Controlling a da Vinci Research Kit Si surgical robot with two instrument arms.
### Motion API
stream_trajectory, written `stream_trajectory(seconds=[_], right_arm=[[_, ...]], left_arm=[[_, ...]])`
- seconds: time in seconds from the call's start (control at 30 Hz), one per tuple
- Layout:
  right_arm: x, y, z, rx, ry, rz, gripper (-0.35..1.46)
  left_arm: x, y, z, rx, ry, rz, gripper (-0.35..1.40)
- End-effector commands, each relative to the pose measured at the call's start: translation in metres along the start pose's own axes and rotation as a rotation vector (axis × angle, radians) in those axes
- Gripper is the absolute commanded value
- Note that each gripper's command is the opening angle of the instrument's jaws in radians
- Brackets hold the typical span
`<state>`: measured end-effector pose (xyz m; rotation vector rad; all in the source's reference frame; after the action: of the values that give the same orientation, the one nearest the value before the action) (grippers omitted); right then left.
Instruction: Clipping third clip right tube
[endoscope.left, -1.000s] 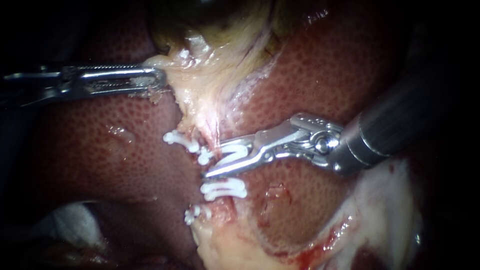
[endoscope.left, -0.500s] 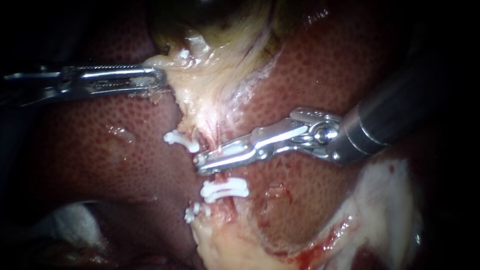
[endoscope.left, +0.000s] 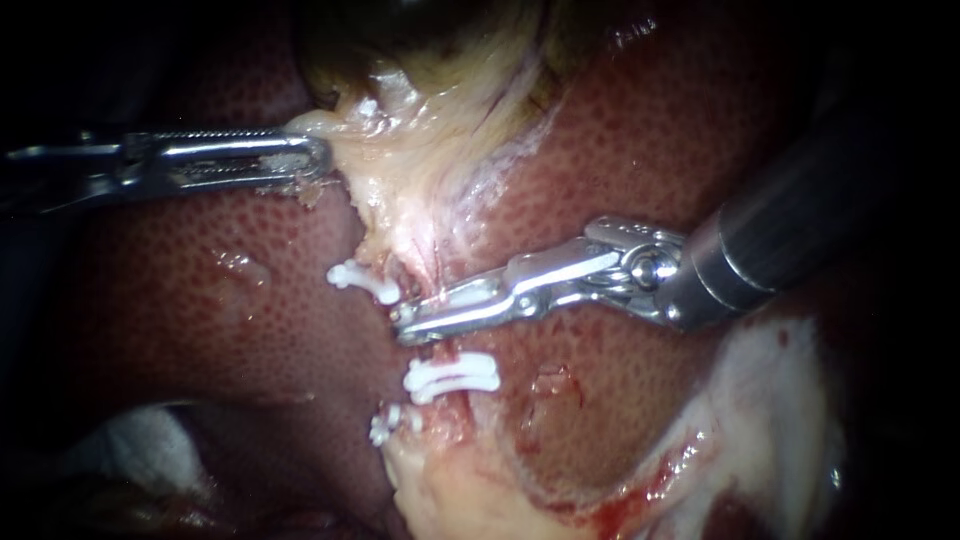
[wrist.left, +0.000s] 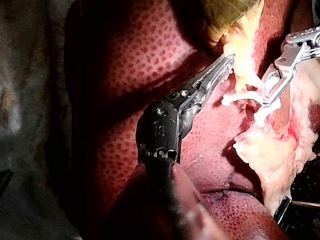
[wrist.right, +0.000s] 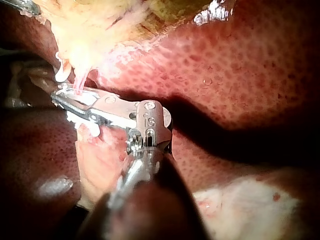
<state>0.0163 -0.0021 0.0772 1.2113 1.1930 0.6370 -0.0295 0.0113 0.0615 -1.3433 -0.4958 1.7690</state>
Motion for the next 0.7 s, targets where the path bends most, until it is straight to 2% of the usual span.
stream_trajectory(seconds=[0.03,0.7], right_arm=[[-0.0001,0.0002,0.0,-0.002,-0.004,0.0,-0.35],[-0.0001,0.0004,-0.0001,-0.005,-0.002,-0.001,-0.35]], left_arm=[[0.0,0.0,0.0,0.0,0.0,0.0,-0.35],[0.0,0.0,-0.0001,0.0,0.0,0.0,-0.35]])
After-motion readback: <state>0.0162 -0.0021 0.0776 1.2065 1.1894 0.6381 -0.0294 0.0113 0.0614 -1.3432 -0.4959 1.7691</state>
